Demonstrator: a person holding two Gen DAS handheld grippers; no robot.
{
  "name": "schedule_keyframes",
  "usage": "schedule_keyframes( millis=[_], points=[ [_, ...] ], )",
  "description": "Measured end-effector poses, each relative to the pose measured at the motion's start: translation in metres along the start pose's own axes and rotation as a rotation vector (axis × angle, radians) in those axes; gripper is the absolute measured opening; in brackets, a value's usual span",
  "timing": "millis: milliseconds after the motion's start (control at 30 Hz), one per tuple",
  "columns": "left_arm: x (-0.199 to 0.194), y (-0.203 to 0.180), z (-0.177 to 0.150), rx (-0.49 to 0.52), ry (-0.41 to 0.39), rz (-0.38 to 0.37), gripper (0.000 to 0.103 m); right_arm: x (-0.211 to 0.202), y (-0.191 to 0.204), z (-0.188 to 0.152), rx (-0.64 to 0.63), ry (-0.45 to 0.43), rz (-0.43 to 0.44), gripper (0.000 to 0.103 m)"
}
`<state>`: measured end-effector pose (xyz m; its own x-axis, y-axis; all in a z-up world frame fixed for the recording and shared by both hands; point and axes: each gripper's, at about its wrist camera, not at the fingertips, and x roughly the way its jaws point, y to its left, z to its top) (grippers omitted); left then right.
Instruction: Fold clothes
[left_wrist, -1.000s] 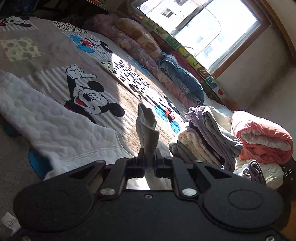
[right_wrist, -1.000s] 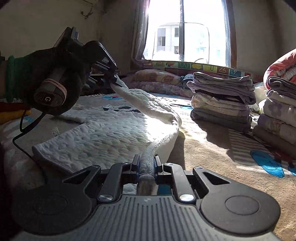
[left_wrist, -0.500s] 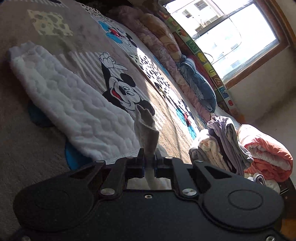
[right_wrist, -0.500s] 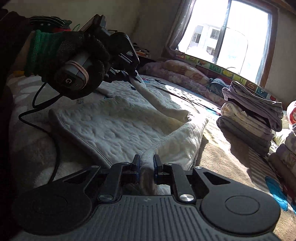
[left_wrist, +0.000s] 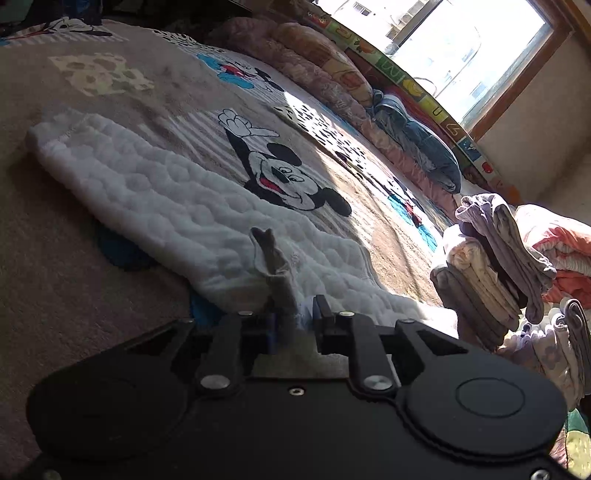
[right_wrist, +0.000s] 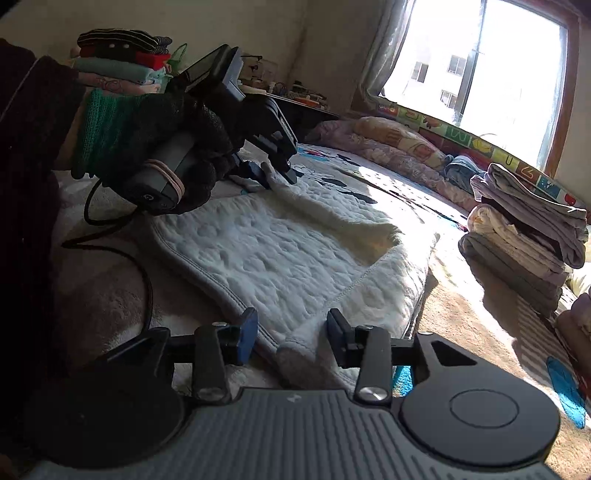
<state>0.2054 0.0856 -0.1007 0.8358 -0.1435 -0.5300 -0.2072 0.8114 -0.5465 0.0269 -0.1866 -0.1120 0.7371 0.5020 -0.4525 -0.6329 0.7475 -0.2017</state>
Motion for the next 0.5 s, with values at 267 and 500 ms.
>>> schedule_keyframes(
  millis=[267, 500],
  points=[
    [-0.052, -0.053, -0.029, 0.257, -0.023, -0.117, 0.055, -0.049, -0.031, -0.012, 0.118, -0.106, -0.013, 0.05],
    [-0.014, -0.114, -0.069, 0.31, 0.19, -0.263, 0.055, -0.013, -0.035, -0.014, 0.14, -0.081, 0.009, 0.054]
  ],
)
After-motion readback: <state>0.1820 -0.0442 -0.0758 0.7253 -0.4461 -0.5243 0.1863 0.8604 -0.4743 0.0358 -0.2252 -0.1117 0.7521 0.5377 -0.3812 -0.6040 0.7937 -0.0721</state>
